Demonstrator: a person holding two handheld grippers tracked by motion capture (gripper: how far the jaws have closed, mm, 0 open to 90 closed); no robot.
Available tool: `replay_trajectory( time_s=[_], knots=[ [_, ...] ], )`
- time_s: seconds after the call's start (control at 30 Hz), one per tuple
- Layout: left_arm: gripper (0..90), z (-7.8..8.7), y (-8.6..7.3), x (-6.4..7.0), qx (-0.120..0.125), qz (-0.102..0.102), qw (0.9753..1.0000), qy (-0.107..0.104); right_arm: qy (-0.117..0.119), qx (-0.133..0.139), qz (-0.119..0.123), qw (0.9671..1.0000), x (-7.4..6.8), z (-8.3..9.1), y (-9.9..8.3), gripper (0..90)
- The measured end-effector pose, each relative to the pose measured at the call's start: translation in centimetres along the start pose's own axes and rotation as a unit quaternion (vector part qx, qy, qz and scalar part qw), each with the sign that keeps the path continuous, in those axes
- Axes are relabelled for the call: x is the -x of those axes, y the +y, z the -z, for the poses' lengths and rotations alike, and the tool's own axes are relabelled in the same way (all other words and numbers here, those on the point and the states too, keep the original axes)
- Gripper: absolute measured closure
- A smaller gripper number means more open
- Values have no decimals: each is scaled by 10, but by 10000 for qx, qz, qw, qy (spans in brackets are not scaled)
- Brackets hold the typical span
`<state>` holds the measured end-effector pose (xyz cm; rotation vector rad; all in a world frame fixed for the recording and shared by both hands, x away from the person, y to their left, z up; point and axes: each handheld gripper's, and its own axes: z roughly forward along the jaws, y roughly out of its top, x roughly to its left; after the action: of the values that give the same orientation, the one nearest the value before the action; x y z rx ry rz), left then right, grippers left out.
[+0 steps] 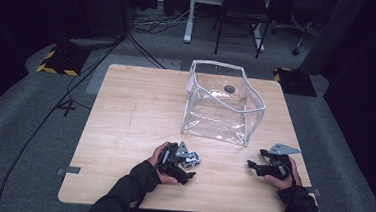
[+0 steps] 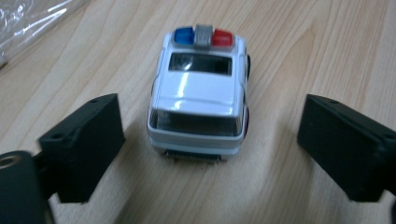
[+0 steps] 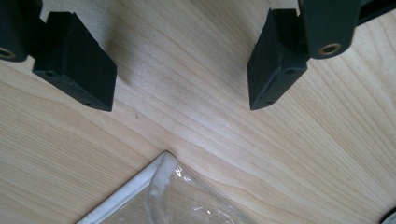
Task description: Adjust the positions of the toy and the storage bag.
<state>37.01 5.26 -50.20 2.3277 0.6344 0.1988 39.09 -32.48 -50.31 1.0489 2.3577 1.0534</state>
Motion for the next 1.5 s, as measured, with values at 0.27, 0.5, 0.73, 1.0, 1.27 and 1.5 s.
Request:
replay_trajectory(
  time_s=[0.27, 0.5, 0.73, 1.0, 1.27, 1.5],
  knots=[
    [342, 1, 1, -5, 183, 16, 9997, 134, 4, -12, 29, 10000, 1, 0, 0, 239],
    [344, 3, -1, -5, 164, 63, 9997, 150, 4, -15, 31, 10000, 0, 0, 0, 238],
    [379, 4, -2, -7, 218, 98, 9996, 135, 18, -18, 34, 10000, 1, 0, 0, 235],
    [464, 7, -4, -10, 241, 25, 9996, 131, 35, -9, 18, 10000, 0, 0, 0, 231],
    [465, 12, -9, -17, 238, 18, 9997, 85, 40, -6, 30, 10000, 0, 0, 0, 228],
    [465, 21, -19, -27, 231, 113, 9996, 145, 43, -9, 44, 10000, 0, 0, 0, 226]
  ],
)
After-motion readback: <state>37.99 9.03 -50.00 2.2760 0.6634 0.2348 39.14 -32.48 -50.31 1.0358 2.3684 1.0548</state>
